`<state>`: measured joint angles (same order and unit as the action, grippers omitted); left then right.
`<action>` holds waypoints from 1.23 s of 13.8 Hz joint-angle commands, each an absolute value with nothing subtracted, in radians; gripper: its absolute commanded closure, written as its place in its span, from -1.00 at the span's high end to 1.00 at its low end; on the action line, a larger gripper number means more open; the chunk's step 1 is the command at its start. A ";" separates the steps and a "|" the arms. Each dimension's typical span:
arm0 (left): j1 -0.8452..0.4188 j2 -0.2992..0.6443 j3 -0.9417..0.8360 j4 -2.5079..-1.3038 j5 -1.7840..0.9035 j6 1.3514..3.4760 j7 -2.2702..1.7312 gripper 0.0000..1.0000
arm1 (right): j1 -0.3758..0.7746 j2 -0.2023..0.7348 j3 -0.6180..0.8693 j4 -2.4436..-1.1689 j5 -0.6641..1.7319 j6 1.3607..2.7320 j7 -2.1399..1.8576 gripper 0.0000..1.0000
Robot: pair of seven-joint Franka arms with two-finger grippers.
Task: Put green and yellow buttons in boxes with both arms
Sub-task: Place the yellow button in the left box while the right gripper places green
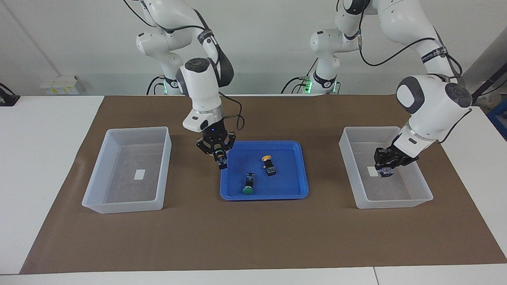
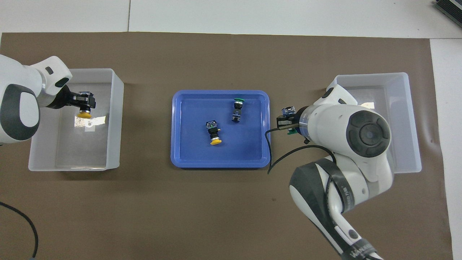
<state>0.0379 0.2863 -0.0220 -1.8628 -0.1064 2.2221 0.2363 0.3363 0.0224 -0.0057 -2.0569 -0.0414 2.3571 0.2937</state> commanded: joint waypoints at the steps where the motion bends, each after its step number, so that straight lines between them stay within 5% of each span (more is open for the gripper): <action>1: 0.025 0.252 -0.021 -1.997 -0.123 2.365 0.256 -1.00 | 0.250 -0.058 0.005 -2.114 -0.031 2.326 0.278 -1.00; 5: 0.021 0.270 -0.023 -2.023 -0.123 2.422 0.256 -1.00 | 0.114 -0.080 0.005 -2.145 -0.031 2.348 0.169 -1.00; 7: 0.020 0.270 -0.023 -2.016 -0.123 2.411 0.256 -0.10 | 0.062 -0.080 0.005 -2.148 -0.031 2.349 0.103 -1.00; 9: 0.017 0.270 -0.023 -2.005 -0.121 2.393 0.258 0.59 | 0.006 -0.075 0.005 -2.155 -0.025 2.349 0.020 -1.00; 10: 0.015 0.271 -0.023 -1.988 -0.121 2.370 0.258 0.77 | -0.020 -0.069 0.005 -2.157 -0.023 2.350 0.005 -1.00; 17: -0.036 0.273 -0.029 -1.602 -0.123 1.886 0.101 0.69 | -0.115 0.003 0.005 -2.161 -0.021 2.375 -0.163 -1.00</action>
<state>0.0169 0.2650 -0.0396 -1.7201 -0.1121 2.0097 0.1932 -0.0876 0.0006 -0.0087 -2.1531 -0.0412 2.3539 -0.1130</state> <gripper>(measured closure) 0.101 0.683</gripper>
